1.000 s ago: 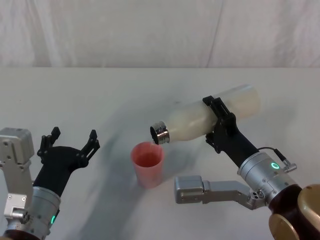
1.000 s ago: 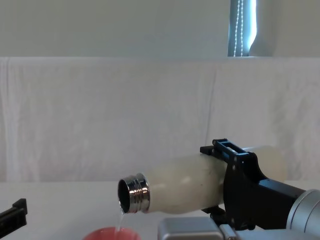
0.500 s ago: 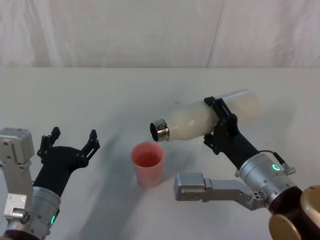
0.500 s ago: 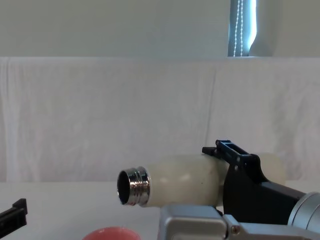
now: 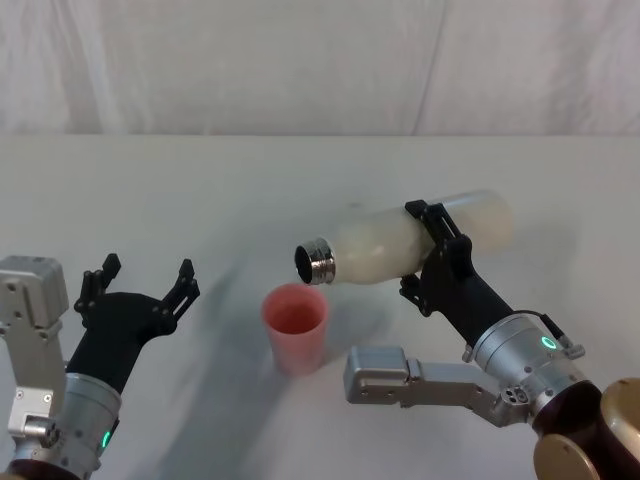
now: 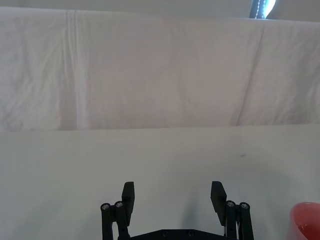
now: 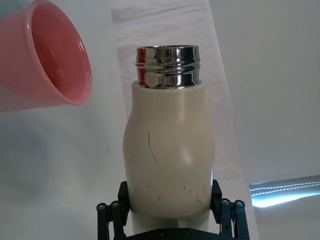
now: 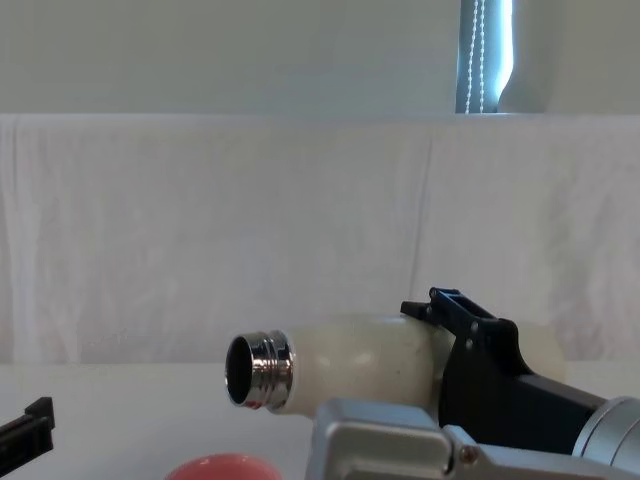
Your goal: Grasp the thermos with one hand and pour water into the cup lid.
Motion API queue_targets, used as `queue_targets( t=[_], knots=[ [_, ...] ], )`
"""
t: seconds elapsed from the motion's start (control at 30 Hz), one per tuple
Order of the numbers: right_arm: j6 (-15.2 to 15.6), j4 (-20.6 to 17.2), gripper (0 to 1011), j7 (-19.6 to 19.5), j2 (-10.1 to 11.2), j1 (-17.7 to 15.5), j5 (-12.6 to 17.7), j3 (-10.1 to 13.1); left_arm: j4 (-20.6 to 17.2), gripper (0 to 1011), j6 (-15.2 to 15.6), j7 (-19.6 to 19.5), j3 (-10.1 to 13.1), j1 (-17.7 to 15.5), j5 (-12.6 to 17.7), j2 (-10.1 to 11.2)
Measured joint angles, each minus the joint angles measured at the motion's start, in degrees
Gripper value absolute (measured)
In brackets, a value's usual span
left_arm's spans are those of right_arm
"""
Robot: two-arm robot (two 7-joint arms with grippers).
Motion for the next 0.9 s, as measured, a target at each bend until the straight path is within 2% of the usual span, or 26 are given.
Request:
queue_targets(
  t=[0.4,0.63,0.9],
  knots=[
    [-0.18,0.0,958,-0.93,-0.4,-0.65,0.53,0.67,0.0,1001,0.0,0.0,0.0,0.0,0.0,0.0],
    [-1.89,-0.95,958,-2.02,-0.91,-2.35,4.39,2.59,0.0,1001,0.0,0.0,0.0,0.0,0.0,0.0],
    [-5.05,-3.47,958,-2.71,-1.67,-7.07,13.65,7.51,0.0,1001,0.0,0.0,0.0,0.0,0.0,0.0]
  ],
)
